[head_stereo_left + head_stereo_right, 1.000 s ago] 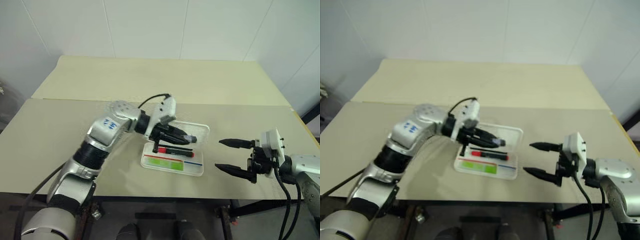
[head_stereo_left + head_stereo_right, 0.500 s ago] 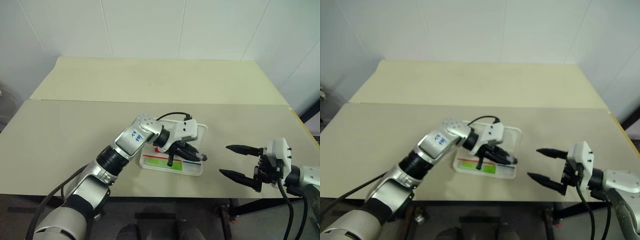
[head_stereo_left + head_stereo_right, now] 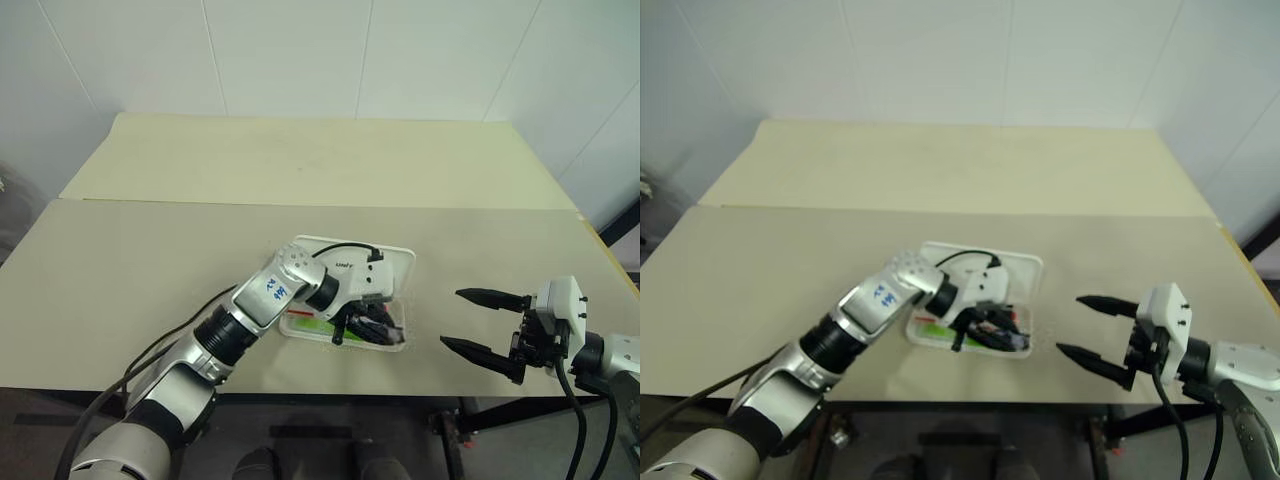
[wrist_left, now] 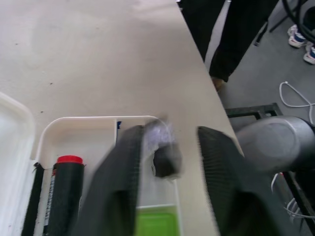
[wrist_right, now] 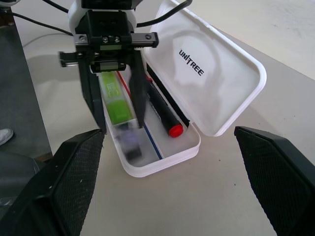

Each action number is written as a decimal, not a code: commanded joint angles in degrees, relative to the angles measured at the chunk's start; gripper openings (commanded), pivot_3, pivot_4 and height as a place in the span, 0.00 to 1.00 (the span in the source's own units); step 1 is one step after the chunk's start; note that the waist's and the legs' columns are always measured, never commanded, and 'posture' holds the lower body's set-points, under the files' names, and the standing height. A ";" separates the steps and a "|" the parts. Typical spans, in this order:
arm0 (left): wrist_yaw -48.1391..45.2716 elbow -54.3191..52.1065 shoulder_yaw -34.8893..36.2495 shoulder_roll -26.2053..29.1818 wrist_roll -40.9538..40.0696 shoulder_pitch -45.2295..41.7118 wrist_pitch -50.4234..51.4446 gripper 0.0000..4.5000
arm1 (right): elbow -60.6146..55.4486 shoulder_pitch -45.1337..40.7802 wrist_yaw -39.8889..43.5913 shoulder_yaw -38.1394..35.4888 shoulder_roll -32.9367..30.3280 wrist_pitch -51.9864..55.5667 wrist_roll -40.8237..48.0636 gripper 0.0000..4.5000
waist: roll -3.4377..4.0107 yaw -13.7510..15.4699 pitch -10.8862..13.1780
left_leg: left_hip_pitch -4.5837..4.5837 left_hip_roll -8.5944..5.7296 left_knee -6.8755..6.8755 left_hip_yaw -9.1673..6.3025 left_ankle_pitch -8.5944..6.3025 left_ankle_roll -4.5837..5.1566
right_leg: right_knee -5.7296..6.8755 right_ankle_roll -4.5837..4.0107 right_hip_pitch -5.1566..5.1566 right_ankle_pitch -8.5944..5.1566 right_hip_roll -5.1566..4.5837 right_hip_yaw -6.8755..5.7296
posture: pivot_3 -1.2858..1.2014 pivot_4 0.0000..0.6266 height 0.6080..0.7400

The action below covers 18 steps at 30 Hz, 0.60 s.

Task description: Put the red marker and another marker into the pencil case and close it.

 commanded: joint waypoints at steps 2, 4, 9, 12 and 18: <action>0.47 -0.20 0.42 -0.48 0.60 -0.33 0.08 0.79 | -1.37 -0.41 -0.44 -1.63 -0.40 -0.37 1.00 1.00 | 0.00 0.00 0.00 | 0.00 0.00 -0.01 0.00 0.00 0.00 | 0.00 0.00 0.00 0.00 0.00 0.00 | 0.52 0.24 1.00; 0.47 0.00 0.45 -0.49 0.74 -0.36 0.01 0.95 | -1.34 -0.52 -0.49 -1.55 -0.40 -0.34 0.97 1.00 | 0.00 -0.01 0.00 | 0.00 0.00 -0.01 0.00 0.00 0.00 | 0.00 0.00 -0.01 0.00 0.00 0.00 | 0.52 0.24 1.00; -0.15 -1.36 2.47 -0.21 -0.66 -0.36 -1.35 1.00 | -1.26 -1.11 -0.76 -1.10 -0.35 -0.18 0.88 1.00 | 0.00 -0.01 0.00 | 0.00 0.00 -0.01 0.00 0.00 0.00 | 0.00 0.00 -0.01 0.00 0.00 0.00 | 0.52 0.24 1.00; 0.41 -1.98 8.50 -1.29 -4.35 -0.32 -5.45 1.00 | -1.38 -1.38 -0.89 -1.06 -0.38 0.04 1.01 1.00 | 0.00 0.01 0.00 | 0.00 0.01 -0.01 0.00 0.00 0.00 | 0.00 0.00 -0.01 0.00 0.00 0.00 | 0.52 0.24 1.00; -0.38 -1.41 20.37 -0.01 -10.76 0.48 -13.07 1.00 | -1.42 -1.78 -0.66 -1.04 -0.60 0.38 1.36 1.00 | 0.01 -0.02 0.00 | 0.01 0.01 -0.03 0.01 0.00 0.00 | 0.03 0.00 -0.01 0.00 0.00 -0.02 | 0.52 0.24 1.00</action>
